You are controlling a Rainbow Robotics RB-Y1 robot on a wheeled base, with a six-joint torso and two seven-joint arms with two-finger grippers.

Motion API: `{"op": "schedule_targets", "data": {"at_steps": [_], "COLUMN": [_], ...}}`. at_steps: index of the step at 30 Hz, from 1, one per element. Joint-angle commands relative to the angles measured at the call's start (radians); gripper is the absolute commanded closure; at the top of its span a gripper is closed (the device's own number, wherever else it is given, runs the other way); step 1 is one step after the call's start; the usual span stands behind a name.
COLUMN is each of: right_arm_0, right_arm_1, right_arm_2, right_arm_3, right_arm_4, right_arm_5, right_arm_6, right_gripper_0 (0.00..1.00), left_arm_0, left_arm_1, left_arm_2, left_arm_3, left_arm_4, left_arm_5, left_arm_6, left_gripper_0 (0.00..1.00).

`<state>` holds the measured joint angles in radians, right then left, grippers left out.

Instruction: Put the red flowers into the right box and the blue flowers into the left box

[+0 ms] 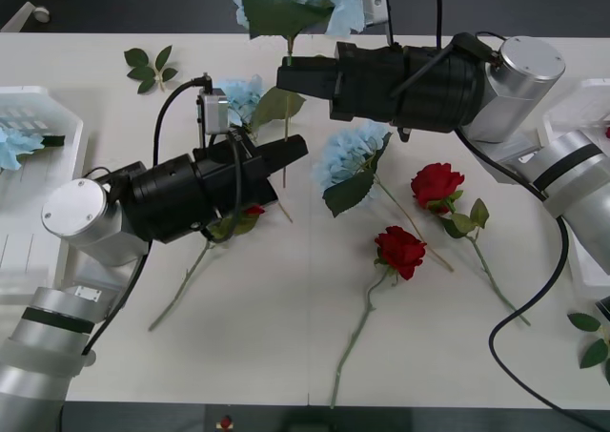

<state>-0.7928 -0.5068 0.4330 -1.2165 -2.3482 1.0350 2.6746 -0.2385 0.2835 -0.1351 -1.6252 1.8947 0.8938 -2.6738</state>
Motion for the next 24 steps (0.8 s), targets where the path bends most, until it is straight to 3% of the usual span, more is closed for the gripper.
{"op": "schedule_targets", "data": {"at_steps": [1, 5, 13, 19, 24], "right_arm_0": [-0.033, -0.034, -0.097, -0.223, -0.272], "right_arm_1": [-0.032, -0.044, -0.162, -0.349, -0.504], "right_arm_2": [-0.003, -0.003, 0.039, 0.237, 0.429], "right_arm_3": [-0.040, -0.040, -0.040, -0.049, -0.138], "right_arm_4": [0.007, 0.007, 0.101, 0.225, 0.236], "right_arm_5": [0.002, 0.008, 0.062, 0.079, -0.050], "right_arm_6": [0.031, 0.031, 0.021, -0.147, -0.292], "right_gripper_0": [0.00, 0.00, 0.00, 0.00, 0.00], "left_arm_0": [-0.021, -0.002, 0.042, 0.079, 0.122], "left_arm_1": [0.085, 0.149, 0.327, 0.408, 0.465], "left_arm_2": [0.008, 0.065, 0.279, 0.480, 0.632], "left_arm_3": [-0.016, -0.035, -0.045, -0.045, -0.050], "left_arm_4": [0.060, 0.083, 0.066, -0.132, -0.315], "left_arm_5": [0.059, 0.134, 0.312, 0.436, 0.490], "left_arm_6": [-0.031, -0.031, 0.313, 0.600, 0.673], "left_gripper_0": [1.00, 1.00, 1.00, 1.00, 1.00]}}
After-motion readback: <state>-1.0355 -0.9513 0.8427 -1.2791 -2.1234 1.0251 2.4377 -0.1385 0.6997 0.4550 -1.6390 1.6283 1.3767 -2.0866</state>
